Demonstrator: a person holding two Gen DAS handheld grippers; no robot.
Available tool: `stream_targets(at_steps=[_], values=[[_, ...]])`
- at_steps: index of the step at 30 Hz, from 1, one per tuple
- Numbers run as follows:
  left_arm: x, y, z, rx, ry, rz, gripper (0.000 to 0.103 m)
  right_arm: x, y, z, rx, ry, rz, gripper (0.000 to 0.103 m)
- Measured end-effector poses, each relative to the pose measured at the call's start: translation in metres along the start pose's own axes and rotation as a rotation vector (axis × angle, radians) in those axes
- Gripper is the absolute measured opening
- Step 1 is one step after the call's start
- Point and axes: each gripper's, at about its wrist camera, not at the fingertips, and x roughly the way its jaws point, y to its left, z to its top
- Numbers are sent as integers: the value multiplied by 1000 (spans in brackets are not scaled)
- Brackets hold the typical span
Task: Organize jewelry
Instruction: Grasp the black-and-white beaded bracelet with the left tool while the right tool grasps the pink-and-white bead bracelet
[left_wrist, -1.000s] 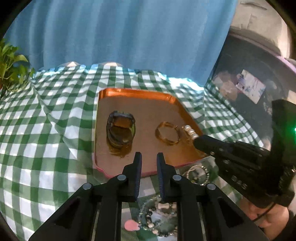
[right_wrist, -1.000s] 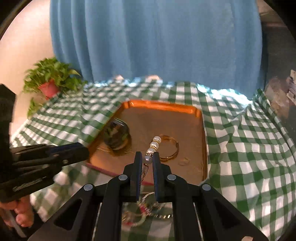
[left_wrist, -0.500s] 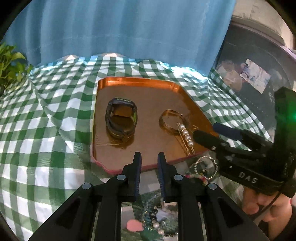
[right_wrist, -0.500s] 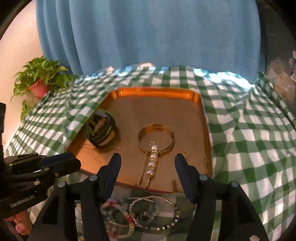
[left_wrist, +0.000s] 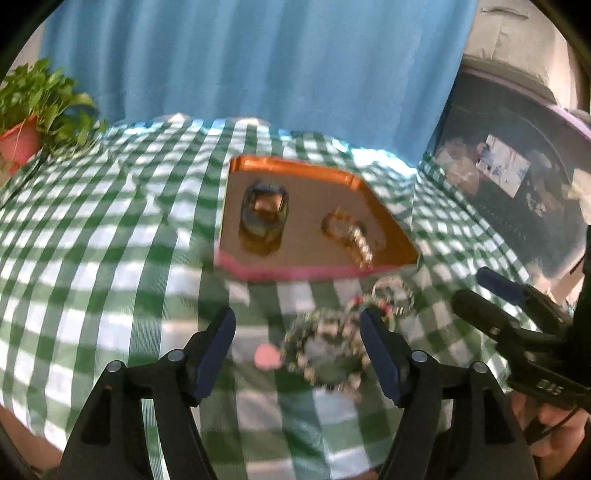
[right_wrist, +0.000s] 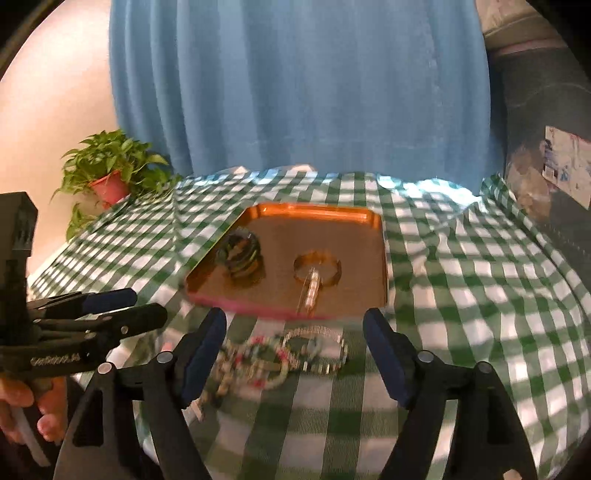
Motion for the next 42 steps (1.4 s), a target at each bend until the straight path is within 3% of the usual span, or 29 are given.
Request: stream_targets(at_steps=[6,8,9,10,11,12,13,19,26,30,36,42], values=[[12,9,-24,2,59,-1,70,3,-3,-26,-7,63,31,76],[17,9,-26,10,75,-13,68,10,-10,-29,19,83,49,71],[20,8,-27,15,86,-21,64,14,-12,-30,24,96,50,61],[21,8,-27,20,95,-32,46,18,-13,-30,23,108,43,45],[23,7,-27,26,108,-45,29,23,-14,-31,20,121,30,37],[26,6,-27,29,122,-54,25,27,-15,-32,18,130,22,24],[29,5,-28,33,137,-68,22,31,-16,-32,21,138,22,19],[37,-6,-29,83,157,-81,19,52,-12,-28,38,169,84,18],[40,-11,-28,131,137,-52,19,75,3,-30,-4,217,43,18],[37,-5,-26,109,120,-61,8,78,8,-31,-52,208,12,6],[5,0,-22,73,65,-113,8,48,7,-41,-41,221,47,5],[10,-2,-46,117,131,-79,8,16,10,-58,-40,216,34,5]])
